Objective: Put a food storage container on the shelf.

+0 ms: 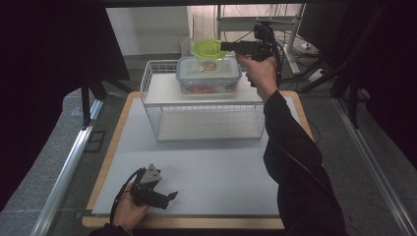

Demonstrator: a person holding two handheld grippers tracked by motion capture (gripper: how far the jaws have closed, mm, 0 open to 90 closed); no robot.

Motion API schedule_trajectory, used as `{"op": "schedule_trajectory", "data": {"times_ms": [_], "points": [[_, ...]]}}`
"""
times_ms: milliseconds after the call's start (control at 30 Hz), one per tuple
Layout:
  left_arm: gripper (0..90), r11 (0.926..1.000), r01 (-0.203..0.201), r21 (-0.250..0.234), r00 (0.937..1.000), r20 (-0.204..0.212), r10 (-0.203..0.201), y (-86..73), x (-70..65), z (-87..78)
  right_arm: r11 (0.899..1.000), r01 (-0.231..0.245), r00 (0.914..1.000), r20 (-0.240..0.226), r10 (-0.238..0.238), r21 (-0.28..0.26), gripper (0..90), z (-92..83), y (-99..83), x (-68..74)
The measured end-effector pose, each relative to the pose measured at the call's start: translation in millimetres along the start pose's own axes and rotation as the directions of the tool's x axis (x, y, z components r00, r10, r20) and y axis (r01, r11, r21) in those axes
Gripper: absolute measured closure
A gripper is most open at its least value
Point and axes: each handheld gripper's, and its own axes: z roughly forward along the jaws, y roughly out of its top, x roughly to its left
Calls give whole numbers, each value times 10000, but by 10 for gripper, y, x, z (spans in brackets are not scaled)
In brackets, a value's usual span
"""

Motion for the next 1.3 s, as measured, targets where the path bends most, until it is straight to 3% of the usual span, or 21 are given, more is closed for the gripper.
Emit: {"op": "schedule_trajectory", "data": {"times_ms": [100,133,200,333,400,467,533,633,800,833,900,967,1100,1133,1300], "points": [[13,10000,-13,32,10000,-7,13,-1,3,-2,9997,235,9997,-21,-235,-72,242,-76,-18,-3],[13,10000,-32,35,10000,-11,32,0,7,-2,9979,640,9979,-96,-640,39,224,-163,-76,6],[13,10000,-34,36,10000,-20,34,0,6,-1,9968,794,9968,-88,-794,65,215,-191,-104,12],[13,10000,-35,17,10000,-70,35,3,1,-4,9867,1617,9868,-86,-1615,171,169,-348,-305,55],[13,10000,-25,3,10000,-93,25,2,1,-3,9717,2334,9724,-112,-2331,366,132,-476,-543,98],[13,10000,-17,1,10000,-98,17,3,1,-4,9684,2461,9692,-155,-2457,403,124,-504,-607,107],[13,10000,-27,-10,9999,-131,27,3,-1,-2,9538,2963,9551,-153,-2959,488,94,-613,-882,127],[12,10000,-50,-7,9999,-148,50,4,-1,-2,9431,3269,9450,-228,-3261,613,72,-704,-1176,118],[12,10000,-68,-14,9998,-189,67,5,-5,-3,9096,3964,9167,14,-3997,1248,47,-783,-1669,76],[12,10000,-68,-14,9998,-189,67,5,-5,-3,9096,3964,9167,14,-3997,1248,47,-783,-1669,76],[11,9999,-96,30,9998,-193,97,5,-5,-2,8984,4143,9085,-74,-4178,1457,40,-827,-1914,32],[11,10000,-80,33,9998,-187,80,4,-6,-1,8990,4121,9096,-100,-4153,1486,40,-860,-2056,-1],[11,9999,-118,60,9997,-190,119,4,-5,1,8918,4211,9043,-6,-4269,1654,40,-907,-2252,-64],[11,9999,-128,78,9998,-178,129,5,-7,4,8891,4253,9021,-3,-4315,1693,40,-936,-2374,-105],[10,9998,-160,129,9997,-203,163,5,-11,8,8899,4232,9028,43,-4301,1702,40,-977,-2608,-190]]}}
